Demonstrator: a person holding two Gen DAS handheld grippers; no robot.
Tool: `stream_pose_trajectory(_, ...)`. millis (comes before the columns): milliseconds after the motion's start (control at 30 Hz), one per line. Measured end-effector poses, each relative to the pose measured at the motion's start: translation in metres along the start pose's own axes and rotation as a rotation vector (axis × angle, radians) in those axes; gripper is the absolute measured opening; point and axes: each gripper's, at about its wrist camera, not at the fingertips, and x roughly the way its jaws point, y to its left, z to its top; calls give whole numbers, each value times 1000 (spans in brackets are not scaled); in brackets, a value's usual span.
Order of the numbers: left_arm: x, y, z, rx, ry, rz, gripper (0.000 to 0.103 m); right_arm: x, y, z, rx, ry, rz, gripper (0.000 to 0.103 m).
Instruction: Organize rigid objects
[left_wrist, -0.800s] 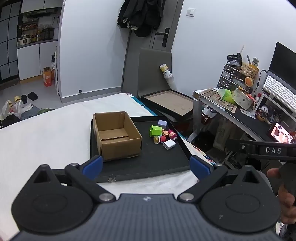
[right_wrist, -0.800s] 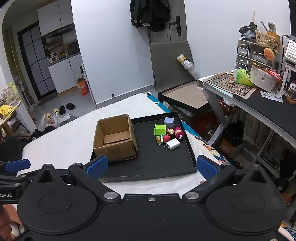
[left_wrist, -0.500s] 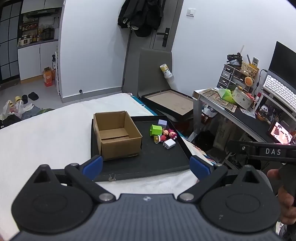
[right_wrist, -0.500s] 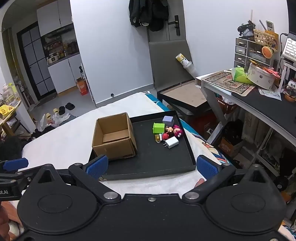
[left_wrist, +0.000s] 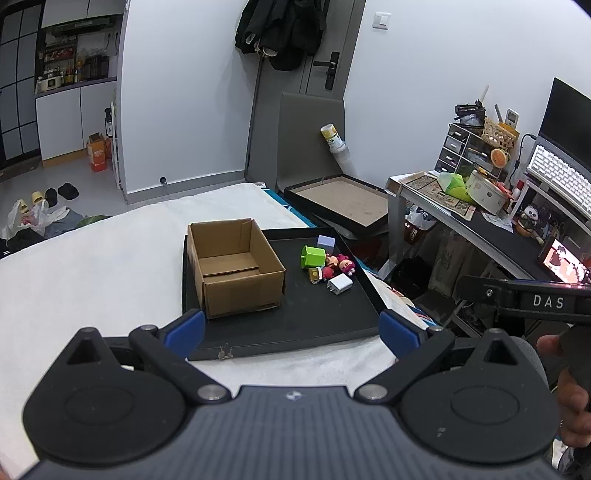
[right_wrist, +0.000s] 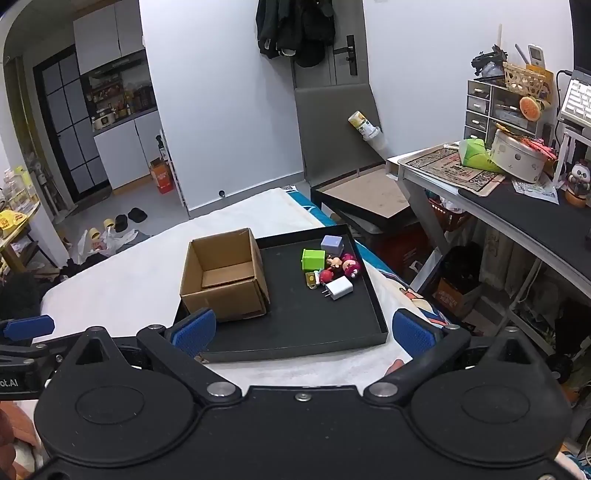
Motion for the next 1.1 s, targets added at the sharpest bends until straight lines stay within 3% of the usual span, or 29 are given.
stream_pose_trajectory(1100, 2, -5, 3, 5, 1, 4, 100, -3, 0, 1, -5, -20, -2, 103)
